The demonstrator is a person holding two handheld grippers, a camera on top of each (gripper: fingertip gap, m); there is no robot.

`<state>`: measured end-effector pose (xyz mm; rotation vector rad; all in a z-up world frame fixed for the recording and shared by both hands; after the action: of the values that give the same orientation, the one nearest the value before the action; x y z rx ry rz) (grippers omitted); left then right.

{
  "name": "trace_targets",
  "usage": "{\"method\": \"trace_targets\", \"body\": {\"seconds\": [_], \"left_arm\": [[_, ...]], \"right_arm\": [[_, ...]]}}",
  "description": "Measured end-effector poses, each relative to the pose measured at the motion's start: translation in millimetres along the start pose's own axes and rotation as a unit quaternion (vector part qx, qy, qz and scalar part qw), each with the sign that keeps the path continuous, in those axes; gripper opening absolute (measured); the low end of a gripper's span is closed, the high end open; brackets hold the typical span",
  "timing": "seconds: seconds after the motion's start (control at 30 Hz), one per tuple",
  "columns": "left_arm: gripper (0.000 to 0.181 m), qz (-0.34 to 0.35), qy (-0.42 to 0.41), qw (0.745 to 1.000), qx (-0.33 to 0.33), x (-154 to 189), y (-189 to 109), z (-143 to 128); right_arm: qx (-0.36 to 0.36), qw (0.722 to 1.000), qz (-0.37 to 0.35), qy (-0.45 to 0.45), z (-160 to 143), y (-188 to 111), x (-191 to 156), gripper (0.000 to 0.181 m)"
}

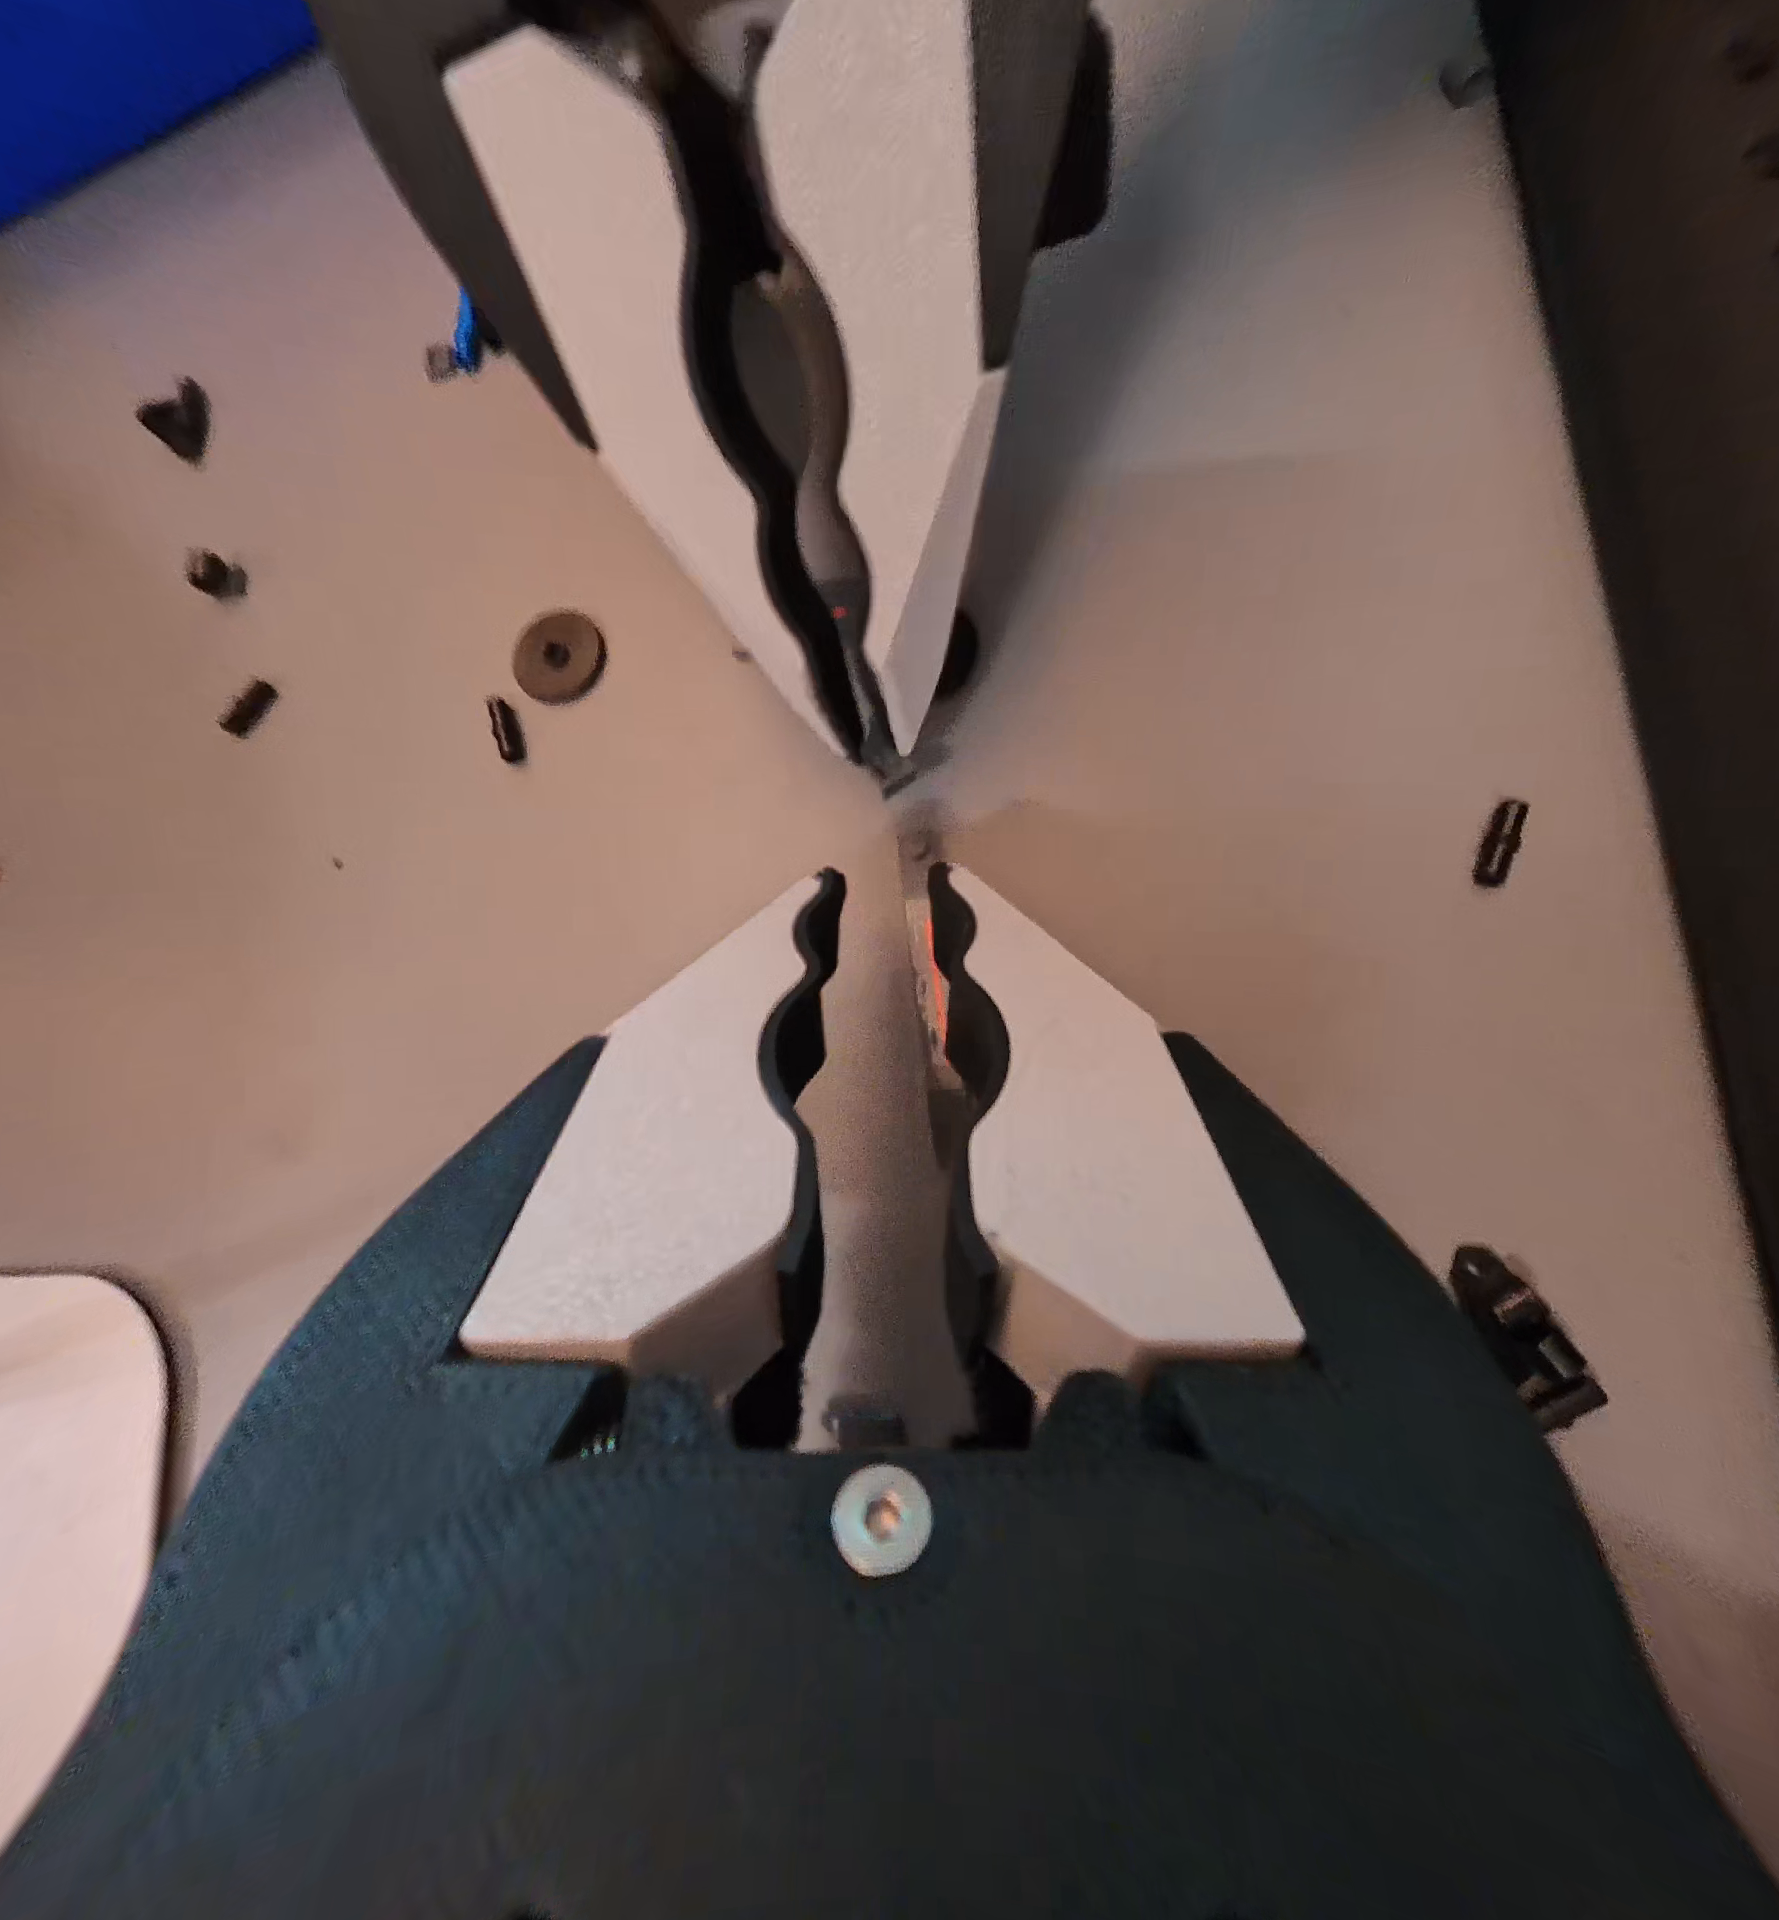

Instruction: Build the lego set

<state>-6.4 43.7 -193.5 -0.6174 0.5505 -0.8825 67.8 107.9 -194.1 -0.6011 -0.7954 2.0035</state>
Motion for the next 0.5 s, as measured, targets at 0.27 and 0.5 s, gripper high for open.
{"method": "trace_targets", "body": {"seconds": [0.27, 0.5], "left_arm": [[0.013, 0.057, 0.086, 0.994, 0.043, 7, -4, 27], [0.01, 0.067, 0.109, 0.991, 0.047, 11, -5, 32]], "right_arm": [[0.044, 0.998, 0.037, 0.037, 4, -8, 1, 0.003], [0.069, 0.994, 0.055, 0.058, 7, -14, 2, 0.004]]}}
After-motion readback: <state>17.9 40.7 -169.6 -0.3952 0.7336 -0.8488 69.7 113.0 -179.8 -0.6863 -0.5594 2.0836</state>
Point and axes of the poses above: each gripper's, where its closed fingertips meet, y out along the fingers, z out of its top, x = y × z across the jaws, the point moved 6 cm from there along -y, back along the fingers, and after that the axes turned 3 degrees about x, right-handed, at the moved point
